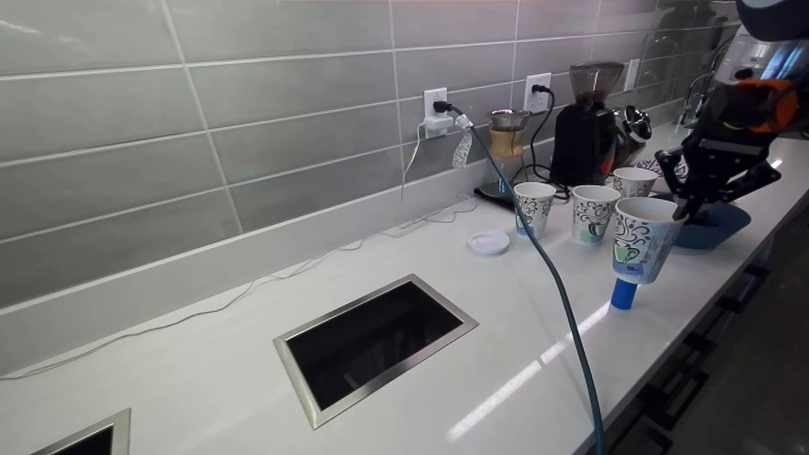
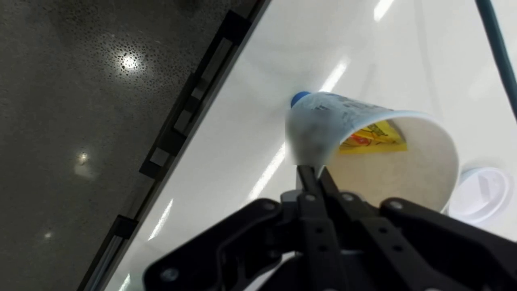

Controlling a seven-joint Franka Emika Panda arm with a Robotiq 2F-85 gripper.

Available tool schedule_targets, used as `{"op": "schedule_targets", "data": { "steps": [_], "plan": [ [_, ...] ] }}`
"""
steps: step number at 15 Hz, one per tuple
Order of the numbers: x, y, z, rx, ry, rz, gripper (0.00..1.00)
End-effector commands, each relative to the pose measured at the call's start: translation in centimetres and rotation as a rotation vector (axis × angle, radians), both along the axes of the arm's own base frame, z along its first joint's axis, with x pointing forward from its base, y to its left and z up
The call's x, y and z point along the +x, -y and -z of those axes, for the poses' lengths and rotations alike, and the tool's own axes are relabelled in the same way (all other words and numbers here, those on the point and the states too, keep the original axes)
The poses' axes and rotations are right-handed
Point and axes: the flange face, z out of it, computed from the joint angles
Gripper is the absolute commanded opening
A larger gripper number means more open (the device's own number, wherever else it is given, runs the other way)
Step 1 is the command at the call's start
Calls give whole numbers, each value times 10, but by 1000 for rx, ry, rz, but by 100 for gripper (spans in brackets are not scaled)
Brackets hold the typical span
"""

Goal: Pick up the coffee cup on the left and put it on top of the blue block.

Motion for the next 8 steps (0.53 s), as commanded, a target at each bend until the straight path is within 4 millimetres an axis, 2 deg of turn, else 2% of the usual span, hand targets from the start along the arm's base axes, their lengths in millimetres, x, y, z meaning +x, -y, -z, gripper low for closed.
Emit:
{"op": "schedule_targets", "data": {
  "steps": [1,8],
  "plan": [
    [3,-1,1,27,18,-10,1],
    [5,-3,4,23,13,-15,1]
  ]
}}
